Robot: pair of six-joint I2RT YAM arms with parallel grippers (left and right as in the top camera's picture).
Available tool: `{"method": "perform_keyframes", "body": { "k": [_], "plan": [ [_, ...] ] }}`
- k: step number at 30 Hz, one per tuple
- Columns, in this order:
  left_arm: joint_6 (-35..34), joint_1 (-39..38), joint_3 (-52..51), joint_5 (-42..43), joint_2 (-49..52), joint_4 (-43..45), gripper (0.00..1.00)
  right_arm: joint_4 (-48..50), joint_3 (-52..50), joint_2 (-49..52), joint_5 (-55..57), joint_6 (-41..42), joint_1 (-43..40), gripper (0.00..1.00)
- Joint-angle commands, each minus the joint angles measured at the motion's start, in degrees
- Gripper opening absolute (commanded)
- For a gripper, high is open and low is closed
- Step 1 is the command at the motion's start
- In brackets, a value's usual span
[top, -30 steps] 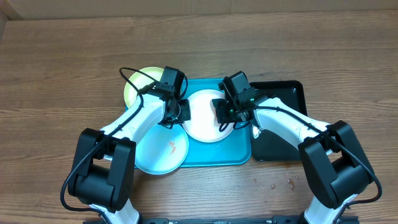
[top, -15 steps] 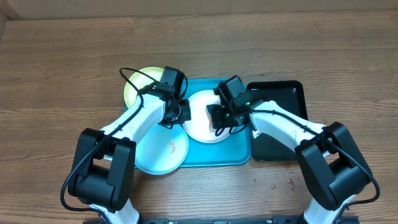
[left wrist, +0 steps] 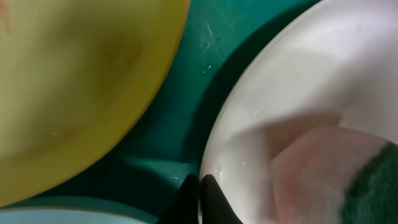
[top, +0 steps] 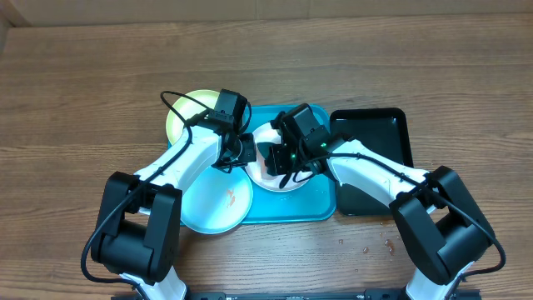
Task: Clean dirty plates on tray and stack at the side
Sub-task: 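Return sponge to black tray and release it with right gripper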
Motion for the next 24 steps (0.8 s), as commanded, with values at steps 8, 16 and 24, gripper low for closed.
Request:
{"method": "perform_keyframes", "body": {
  "k": [8,16,24],
  "plan": [
    [0.94,0.17,-0.42,0.74,0.48,-1.05,0.04,-10.75,7.10,-4.81,-3.87,-4.79,-8.55,0.04],
    [0.92,0.15,-0.42,0.74,0.48,-0.81,0.04,-25.83,7.89,-14.69,4.66,-10.91,-16.59,0.04],
    [0.87,0.15,-0.42,0.79,0.48,1.05,0.04,-34.07,5.16,-13.88,22.93,-10.88,-21.35,0.04]
  ]
}}
